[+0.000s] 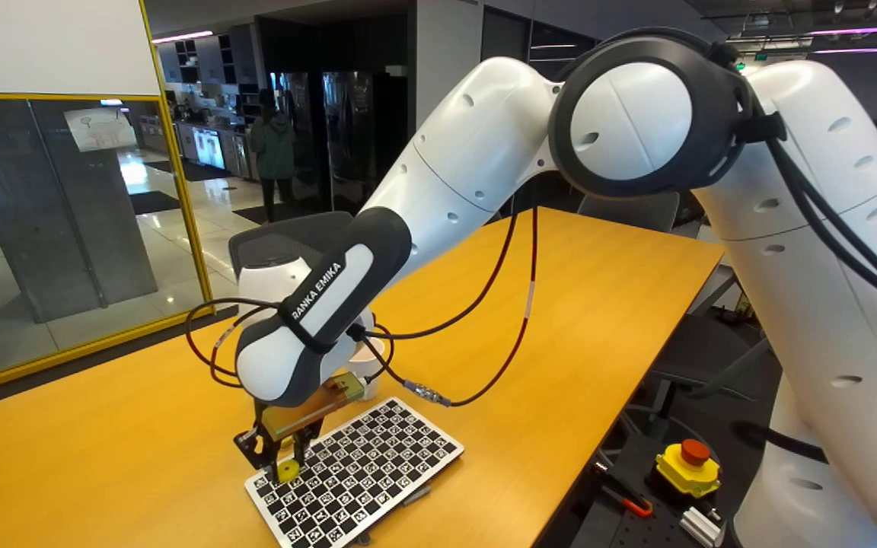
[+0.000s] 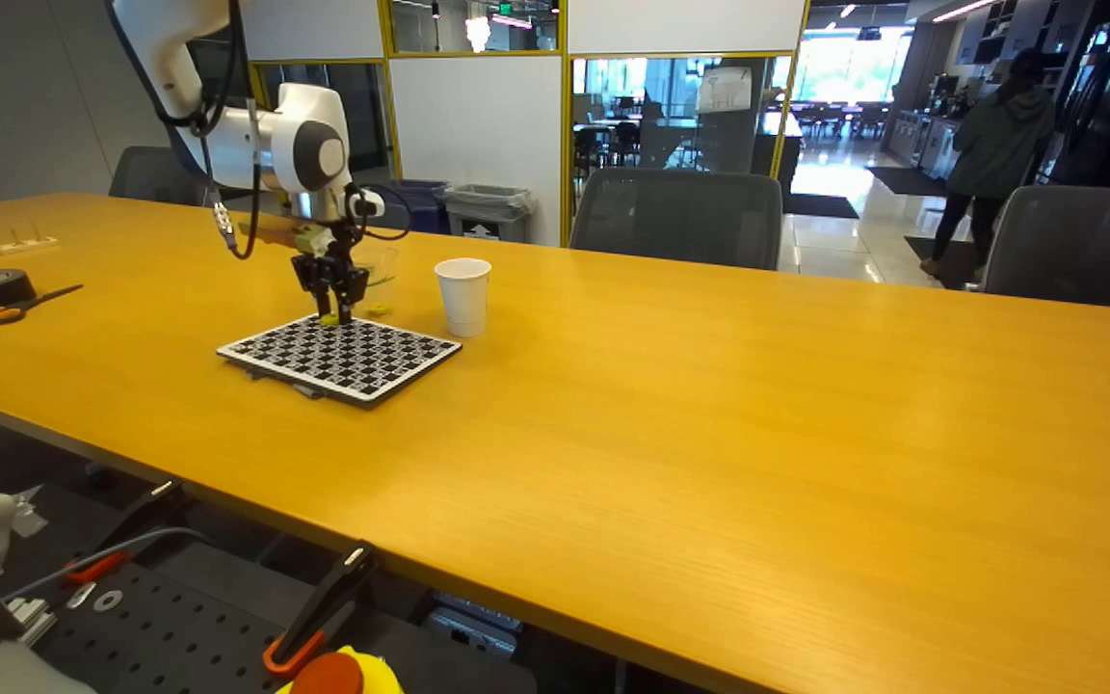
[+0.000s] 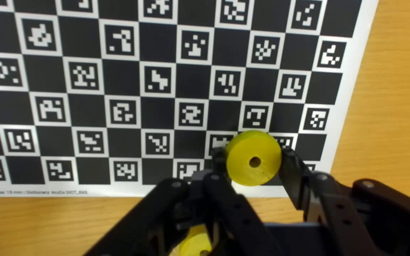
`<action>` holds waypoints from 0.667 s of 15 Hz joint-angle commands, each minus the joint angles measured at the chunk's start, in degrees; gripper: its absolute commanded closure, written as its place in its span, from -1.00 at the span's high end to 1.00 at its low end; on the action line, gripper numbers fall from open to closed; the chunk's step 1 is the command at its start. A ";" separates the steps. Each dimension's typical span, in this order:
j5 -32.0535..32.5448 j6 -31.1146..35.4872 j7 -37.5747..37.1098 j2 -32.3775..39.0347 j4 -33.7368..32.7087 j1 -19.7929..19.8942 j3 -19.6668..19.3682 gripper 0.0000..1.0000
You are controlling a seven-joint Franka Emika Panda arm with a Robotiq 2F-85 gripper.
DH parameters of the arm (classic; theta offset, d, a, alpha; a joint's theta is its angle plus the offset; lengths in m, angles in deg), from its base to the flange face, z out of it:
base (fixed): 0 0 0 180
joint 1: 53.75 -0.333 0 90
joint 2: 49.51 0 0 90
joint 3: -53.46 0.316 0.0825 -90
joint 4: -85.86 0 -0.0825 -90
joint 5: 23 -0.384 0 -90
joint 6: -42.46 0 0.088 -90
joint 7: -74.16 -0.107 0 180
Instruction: Put the orange rings inside the white cup and the yellow rings inside the clear cup
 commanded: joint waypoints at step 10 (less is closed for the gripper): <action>-0.09 -1.04 -3.64 -10.72 8.96 -3.13 -1.99 -0.55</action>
